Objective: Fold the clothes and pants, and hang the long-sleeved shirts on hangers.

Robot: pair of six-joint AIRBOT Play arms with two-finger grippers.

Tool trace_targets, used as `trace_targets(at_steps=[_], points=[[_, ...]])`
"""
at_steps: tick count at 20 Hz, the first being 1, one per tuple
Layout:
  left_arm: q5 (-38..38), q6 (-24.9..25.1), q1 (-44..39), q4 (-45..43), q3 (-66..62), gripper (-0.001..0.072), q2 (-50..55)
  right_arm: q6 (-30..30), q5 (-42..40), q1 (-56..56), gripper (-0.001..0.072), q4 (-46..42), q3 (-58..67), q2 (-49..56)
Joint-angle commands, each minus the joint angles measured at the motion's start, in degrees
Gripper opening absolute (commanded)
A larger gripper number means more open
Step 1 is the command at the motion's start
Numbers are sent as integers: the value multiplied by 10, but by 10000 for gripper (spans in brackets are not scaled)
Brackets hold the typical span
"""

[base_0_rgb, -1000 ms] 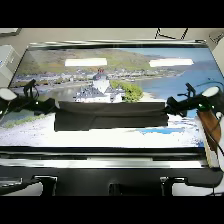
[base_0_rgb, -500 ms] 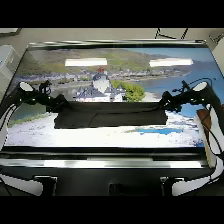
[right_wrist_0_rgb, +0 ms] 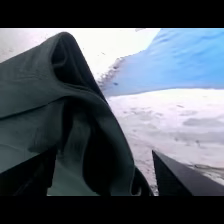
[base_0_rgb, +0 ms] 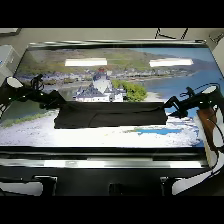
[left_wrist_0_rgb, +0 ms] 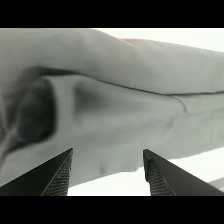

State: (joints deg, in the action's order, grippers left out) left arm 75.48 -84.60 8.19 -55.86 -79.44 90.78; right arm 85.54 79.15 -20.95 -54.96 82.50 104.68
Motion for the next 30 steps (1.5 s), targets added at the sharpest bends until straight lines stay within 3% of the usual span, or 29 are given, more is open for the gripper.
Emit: trace_targets(at_steps=[1,2,3,5,6,7,8,10,11,14,17,19,23,25,28,30], points=[[1,1,-23,0,-1,491,-33,-10,-3,26,703,14,1,32],[1,1,-32,0,-1,491,-39,-10,-16,38,676,18,1,36],[1,-1,-42,0,0,490,-44,-9,-27,49,549,19,1,37],[-5,-1,-64,0,-1,490,-48,-10,-31,63,63,34,2,34],[-17,-6,-79,0,0,489,-46,-19,-22,63,36,54,2,28],[-37,-13,-99,0,0,474,-44,-41,-7,63,35,77,2,16],[-66,-18,-121,0,2,380,-43,-54,10,63,35,94,2,-2],[-145,-21,-183,3,13,73,-35,-58,37,70,35,107,2,-51],[-189,-26,-222,5,19,26,-26,-59,45,73,35,108,2,-81],[-274,-90,-334,5,21,25,32,-52,68,101,35,108,2,-188],[-304,-163,-398,23,21,25,94,-30,75,128,35,108,2,-292],[-324,-166,-425,78,21,25,125,-6,73,145,36,109,2,-348],[-440,-157,-508,329,5,25,190,39,52,183,36,108,2,-409],[-487,-157,-550,399,-30,25,218,54,41,200,37,101,2,-407],[-526,-135,-563,404,-65,22,225,59,17,224,37,91,2,-365],[-464,-108,-521,353,-64,19,216,50,-22,253,36,105,2,-323]])
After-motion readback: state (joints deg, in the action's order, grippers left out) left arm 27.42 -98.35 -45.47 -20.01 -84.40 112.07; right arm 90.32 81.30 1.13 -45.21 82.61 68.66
